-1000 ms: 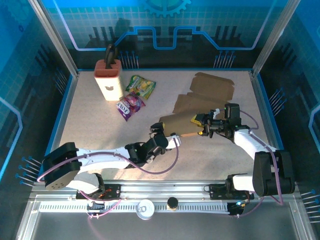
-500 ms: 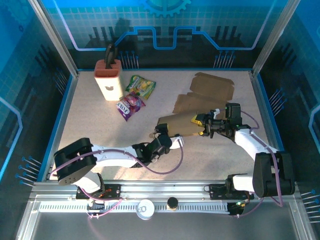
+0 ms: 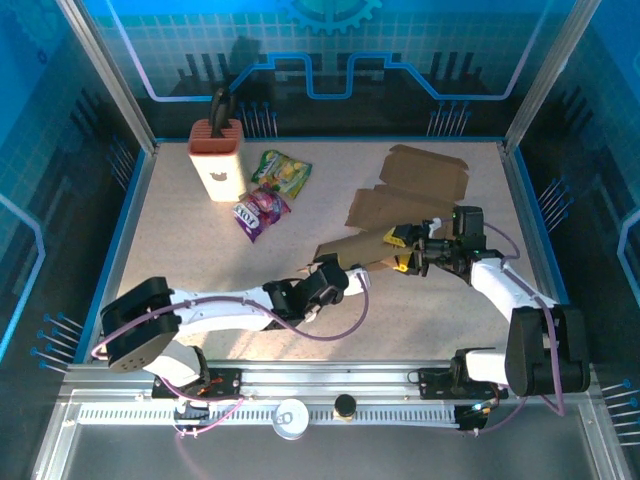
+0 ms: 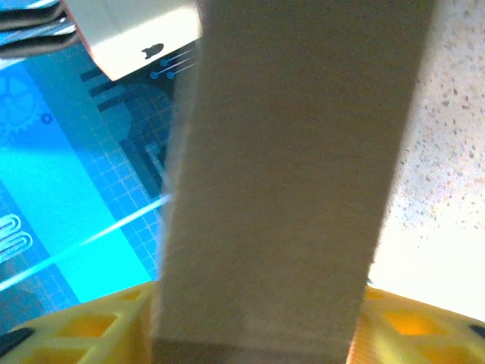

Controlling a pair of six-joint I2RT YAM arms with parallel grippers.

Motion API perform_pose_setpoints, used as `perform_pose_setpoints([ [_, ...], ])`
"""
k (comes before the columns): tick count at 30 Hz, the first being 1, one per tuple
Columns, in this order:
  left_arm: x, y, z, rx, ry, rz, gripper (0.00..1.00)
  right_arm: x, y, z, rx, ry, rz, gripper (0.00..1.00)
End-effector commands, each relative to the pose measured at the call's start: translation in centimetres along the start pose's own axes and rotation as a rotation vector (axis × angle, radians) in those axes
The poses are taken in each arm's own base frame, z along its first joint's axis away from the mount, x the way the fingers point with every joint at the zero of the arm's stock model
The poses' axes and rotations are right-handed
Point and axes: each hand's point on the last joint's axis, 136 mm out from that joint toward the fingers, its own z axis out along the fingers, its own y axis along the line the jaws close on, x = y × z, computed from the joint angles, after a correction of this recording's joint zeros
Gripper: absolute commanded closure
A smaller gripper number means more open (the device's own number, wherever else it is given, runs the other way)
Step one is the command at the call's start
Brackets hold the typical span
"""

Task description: Fold the paper box

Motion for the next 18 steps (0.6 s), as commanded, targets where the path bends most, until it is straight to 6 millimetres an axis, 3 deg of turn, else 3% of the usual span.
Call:
perform_pose_setpoints([
  [1,1.3,-1.2,-2.3,0.166,0.095,-0.112,0.73,-0.7,1.8,-2.0,-0.046,-0.077,-0.095,0.37],
  [6,2.7,-2.8,-5.5,0.348,0.23,-0.242,0.73,-1.1,1.1,-5.2,0.007,-0.269,-0.168,0.34],
  [11,3.8,-3.7,-7.8,0.449,0.332,-0.32,0.71,1.4,-0.6,-7.2,0.133,-0.465,-0.304,0.36],
  [14,4.5,-4.0,-8.4,0.494,0.383,-0.34,0.69,3.4,-1.8,-7.0,0.143,-0.533,-0.358,0.39],
  [18,5.3,-4.3,-8.1,0.515,0.424,-0.338,0.7,5.4,-3.5,-4.8,0.146,-0.516,-0.379,0.41],
])
